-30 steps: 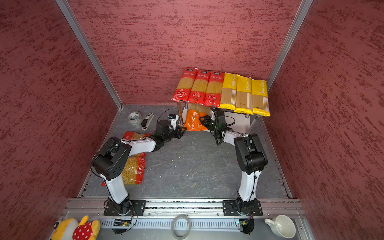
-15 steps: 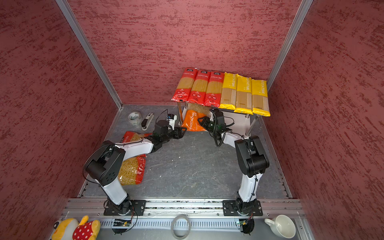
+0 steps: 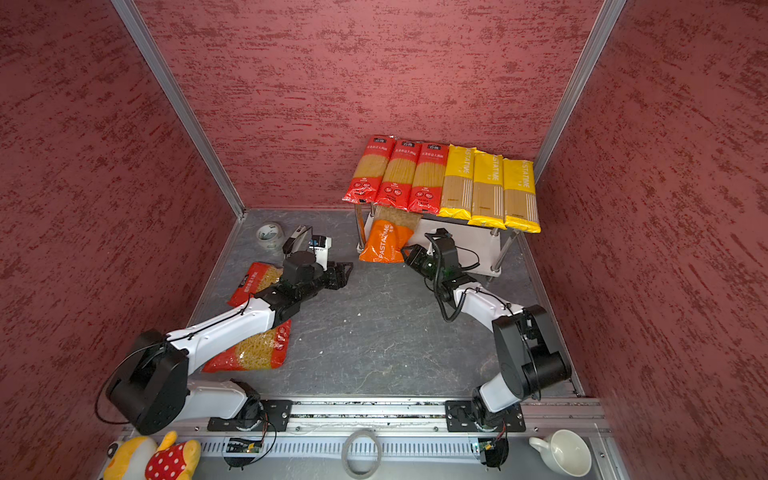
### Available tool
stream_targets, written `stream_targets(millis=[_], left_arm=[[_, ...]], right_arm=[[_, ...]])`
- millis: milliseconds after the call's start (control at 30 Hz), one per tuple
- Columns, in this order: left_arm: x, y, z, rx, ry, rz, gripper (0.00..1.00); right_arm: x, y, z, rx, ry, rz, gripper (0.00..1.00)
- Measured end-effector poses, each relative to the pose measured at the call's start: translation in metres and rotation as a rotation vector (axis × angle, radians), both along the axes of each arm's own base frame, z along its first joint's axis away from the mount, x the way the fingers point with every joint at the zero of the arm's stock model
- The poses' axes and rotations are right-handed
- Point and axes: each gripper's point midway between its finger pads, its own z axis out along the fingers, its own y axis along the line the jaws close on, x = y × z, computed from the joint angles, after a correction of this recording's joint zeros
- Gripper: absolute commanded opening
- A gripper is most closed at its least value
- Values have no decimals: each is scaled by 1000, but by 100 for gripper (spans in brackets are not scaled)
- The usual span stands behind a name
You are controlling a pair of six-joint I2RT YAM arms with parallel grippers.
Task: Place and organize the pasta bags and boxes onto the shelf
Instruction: 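Draw both grippers back toward the red fusilli bags on the table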
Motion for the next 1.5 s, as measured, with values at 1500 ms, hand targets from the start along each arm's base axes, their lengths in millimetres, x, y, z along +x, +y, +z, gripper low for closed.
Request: stream_targets(millis=[1500], left_arm=[[-102, 175, -21, -84, 179, 493, 77]], right_arm=[[-63, 339, -111, 81, 238, 524, 13]])
